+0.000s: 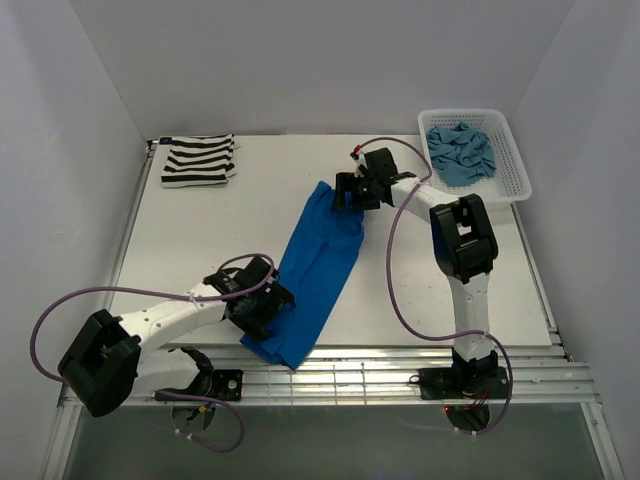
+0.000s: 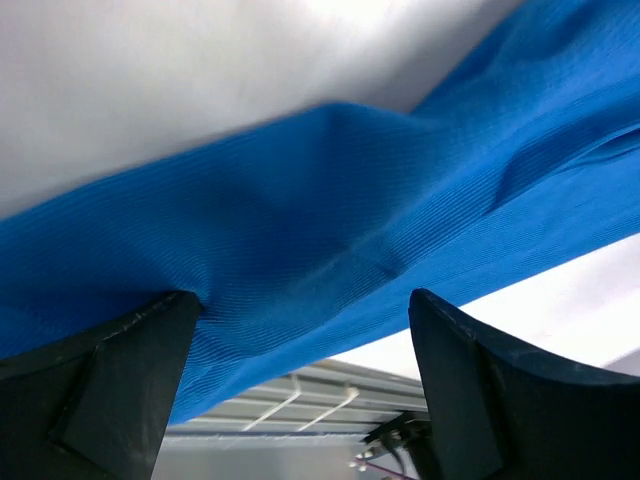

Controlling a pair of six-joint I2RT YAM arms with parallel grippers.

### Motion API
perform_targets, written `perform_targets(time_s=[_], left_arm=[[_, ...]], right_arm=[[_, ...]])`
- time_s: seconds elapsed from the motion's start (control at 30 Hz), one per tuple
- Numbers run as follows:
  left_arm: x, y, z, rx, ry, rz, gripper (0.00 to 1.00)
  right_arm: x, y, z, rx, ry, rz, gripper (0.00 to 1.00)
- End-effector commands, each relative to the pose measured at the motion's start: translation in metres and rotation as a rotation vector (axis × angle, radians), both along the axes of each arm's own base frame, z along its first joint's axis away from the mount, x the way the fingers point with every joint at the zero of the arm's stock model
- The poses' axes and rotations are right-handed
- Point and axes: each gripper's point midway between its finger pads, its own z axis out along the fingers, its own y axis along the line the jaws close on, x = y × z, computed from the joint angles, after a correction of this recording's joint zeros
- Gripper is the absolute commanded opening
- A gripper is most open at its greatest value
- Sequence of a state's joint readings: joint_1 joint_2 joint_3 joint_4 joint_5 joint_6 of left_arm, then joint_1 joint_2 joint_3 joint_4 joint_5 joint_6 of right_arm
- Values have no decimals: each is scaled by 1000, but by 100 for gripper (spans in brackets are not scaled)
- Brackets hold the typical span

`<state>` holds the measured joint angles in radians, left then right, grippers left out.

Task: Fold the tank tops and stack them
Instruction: Fold the tank top

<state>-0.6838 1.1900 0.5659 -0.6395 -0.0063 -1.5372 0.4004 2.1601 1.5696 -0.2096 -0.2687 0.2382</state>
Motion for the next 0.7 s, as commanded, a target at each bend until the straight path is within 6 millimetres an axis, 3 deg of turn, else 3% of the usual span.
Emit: perform_targets(time_s=[0.0,0.03,0.13,0.2,0.3,0.47,0.53,0.67], left_arm=[[-45,-5,-7,48,192,135,98],[-42,-7,-5,64,173,148,98],[-39,-25,11,72,122,107,98],[-40,-25,15,102,113,92,98],[-30,-32,34,86,50,79,98],[0,-41,84,46,-138,37,98],[7,-31,94,97,-199,17,98],[14,-9,104,224,-272,-50,98]], right_arm=[[-11,33,-35,28,100,17,90],[-9,38,-41,27,98,15,90],[2,56,-33,45,79,22,90],[7,63,-21,52,62,29,90],[10,66,4,50,20,40,90],[17,62,71,23,-95,45,90],[15,58,100,12,-129,38,90],[-2,47,123,-64,-178,29,90]])
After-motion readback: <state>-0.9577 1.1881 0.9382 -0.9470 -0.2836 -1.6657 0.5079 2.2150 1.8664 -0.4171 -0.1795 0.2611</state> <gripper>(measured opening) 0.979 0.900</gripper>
